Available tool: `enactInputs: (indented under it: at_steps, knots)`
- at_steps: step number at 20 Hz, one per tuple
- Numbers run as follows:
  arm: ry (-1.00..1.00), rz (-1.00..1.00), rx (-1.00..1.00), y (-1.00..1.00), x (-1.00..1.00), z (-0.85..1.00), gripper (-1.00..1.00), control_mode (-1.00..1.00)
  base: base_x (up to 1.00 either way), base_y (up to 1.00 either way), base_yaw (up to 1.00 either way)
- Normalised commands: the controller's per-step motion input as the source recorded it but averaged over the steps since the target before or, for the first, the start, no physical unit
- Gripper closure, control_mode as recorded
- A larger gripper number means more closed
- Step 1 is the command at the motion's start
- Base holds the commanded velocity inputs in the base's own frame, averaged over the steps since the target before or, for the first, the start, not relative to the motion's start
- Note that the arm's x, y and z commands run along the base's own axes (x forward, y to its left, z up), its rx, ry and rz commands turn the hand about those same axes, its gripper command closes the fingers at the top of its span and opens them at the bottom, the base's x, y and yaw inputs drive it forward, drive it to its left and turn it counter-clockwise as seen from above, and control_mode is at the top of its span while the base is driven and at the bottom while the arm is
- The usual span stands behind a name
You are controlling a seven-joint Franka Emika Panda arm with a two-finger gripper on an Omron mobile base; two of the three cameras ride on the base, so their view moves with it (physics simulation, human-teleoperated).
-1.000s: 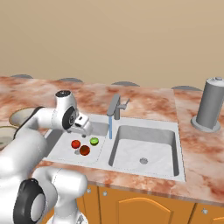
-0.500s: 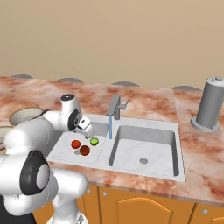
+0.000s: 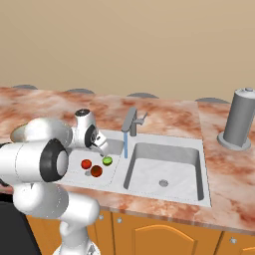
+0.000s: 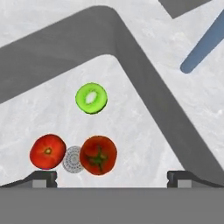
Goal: Pick the tomatos from the sink and place them in one bowl. Place the kiwi in the other bowl. Then turn off the sink faucet.
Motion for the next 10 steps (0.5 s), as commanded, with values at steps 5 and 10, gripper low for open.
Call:
enactInputs:
  at_steps: [5, 10]
  knots:
    - [0.08, -0.01, 0.00, 0.02, 0.41, -0.42, -1.00, -1.00, 0.00, 0.00, 0.00]
    - [0.05, 0.00, 0.00, 0.00, 0.37, -0.35, -1.00, -1.00, 0.00, 0.00, 0.00]
